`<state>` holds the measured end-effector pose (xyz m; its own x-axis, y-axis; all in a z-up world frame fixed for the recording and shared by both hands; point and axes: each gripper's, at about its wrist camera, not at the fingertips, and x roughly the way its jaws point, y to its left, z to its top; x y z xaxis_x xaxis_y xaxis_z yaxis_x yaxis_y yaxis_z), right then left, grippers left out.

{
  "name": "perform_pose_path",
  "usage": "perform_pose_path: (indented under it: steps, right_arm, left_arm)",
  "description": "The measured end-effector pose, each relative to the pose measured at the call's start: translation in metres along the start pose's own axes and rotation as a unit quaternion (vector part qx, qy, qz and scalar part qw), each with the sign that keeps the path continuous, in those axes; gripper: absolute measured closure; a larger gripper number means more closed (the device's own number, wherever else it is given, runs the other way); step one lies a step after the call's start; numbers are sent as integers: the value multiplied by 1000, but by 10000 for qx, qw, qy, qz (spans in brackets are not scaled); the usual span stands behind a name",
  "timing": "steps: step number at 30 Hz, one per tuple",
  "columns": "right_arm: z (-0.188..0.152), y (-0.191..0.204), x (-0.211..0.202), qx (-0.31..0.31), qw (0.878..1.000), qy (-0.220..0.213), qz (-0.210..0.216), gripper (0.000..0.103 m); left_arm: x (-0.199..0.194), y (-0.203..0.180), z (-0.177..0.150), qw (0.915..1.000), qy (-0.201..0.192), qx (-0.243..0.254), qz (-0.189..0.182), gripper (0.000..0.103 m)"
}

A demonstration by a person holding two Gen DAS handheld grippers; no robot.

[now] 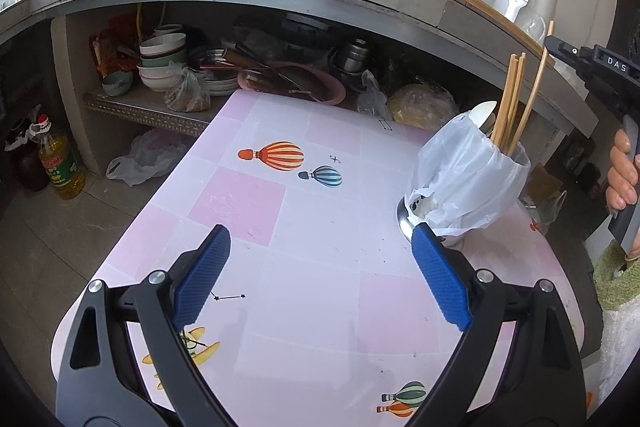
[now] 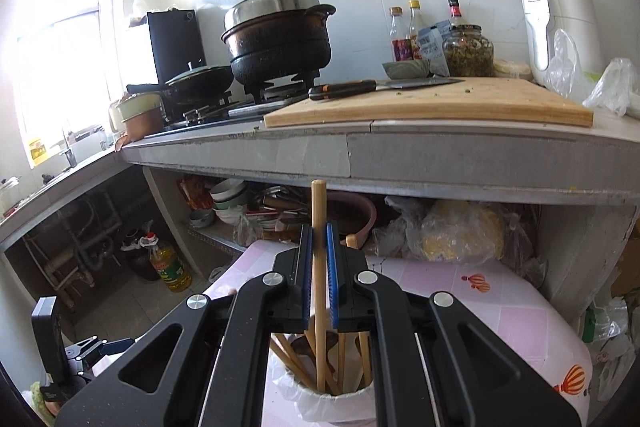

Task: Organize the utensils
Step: 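Open the right tool and withdraw it from the holder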

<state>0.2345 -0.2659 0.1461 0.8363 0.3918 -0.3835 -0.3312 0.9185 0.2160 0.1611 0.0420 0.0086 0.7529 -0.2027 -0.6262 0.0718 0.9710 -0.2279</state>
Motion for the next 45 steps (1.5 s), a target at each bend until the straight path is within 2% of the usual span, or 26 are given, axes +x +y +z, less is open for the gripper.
perform_pose_path:
  steps: [8,18,30,36,37,40,45]
  right_arm:
    - [-22,-3,4,104,9997,214,32,95]
    - [-33,-4,12,150,9991,395,81,95]
    - [-45,21,26,-310,9971,682,144,94]
    - [-45,25,26,-338,9962,779,193,93]
    - [-44,24,25,-324,9962,784,204,92]
    - [-43,22,21,-249,9968,734,214,74]
    - [-40,21,8,-153,9977,610,259,71]
  left_arm:
    - [-1,-3,-1,10000,2,14,-31,15]
    - [-3,-6,-4,10000,-2,31,-52,15]
    - [-4,-6,-5,10000,16,19,-69,15]
    - [-3,-7,-7,10000,27,23,-88,15]
    - [-3,-7,-6,10000,32,15,-92,15]
    - [-3,-9,-7,9999,31,14,-120,15]
    - [-6,-11,-7,9999,14,31,-166,15]
